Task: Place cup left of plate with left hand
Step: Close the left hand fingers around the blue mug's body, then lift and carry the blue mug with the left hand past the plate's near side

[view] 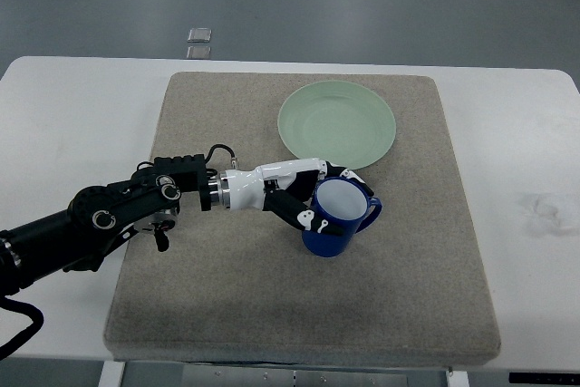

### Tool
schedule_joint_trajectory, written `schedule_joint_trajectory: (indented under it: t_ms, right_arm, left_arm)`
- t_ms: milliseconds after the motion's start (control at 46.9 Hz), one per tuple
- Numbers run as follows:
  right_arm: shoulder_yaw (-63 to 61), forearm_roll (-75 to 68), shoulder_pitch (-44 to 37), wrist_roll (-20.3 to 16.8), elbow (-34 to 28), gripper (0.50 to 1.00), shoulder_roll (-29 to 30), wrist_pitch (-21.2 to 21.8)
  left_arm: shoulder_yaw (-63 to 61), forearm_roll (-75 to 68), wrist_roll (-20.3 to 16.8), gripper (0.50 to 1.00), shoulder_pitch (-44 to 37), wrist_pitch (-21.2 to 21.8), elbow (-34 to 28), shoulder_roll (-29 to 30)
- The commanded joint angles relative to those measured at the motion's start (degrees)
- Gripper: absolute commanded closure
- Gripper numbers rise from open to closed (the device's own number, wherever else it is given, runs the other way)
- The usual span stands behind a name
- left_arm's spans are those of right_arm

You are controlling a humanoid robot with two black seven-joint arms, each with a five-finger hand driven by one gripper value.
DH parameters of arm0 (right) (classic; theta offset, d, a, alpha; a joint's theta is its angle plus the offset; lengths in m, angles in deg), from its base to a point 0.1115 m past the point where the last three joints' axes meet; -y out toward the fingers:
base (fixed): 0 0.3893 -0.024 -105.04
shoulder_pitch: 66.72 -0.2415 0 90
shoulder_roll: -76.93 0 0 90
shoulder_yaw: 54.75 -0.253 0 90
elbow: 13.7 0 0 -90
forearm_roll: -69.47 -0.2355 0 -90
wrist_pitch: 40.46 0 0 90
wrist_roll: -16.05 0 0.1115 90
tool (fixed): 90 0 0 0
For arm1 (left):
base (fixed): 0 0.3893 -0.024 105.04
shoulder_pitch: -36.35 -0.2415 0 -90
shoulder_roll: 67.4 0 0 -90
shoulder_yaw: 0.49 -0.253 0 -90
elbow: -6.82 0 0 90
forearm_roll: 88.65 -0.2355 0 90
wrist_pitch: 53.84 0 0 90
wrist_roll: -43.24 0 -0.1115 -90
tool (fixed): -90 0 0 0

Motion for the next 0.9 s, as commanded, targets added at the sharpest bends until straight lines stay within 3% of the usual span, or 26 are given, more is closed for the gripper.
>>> schedule_joint_trajectory:
  t_ms: [0, 661, 874]
  right_arm:
    - [0.00, 0.01, 0.00, -0.02, 0.00, 0.568, 0.00, 0.00]
    - [0.00, 0.01, 0.00, 0.06, 0.00, 0.568, 0.00, 0.00]
    - [0.00, 0.01, 0.00, -0.02, 0.00, 0.568, 0.00, 0.00]
  left_arm:
    - [0.19, 0.39, -0.02, 1.000, -0.06, 0.06, 0.00, 0.00]
    - [13.01, 1.18, -1.16, 1.000, -4.01, 4.46, 0.00, 3.51]
    - [14.25, 1.18, -4.23, 1.000, -6.21, 7.53, 0.09, 7.64]
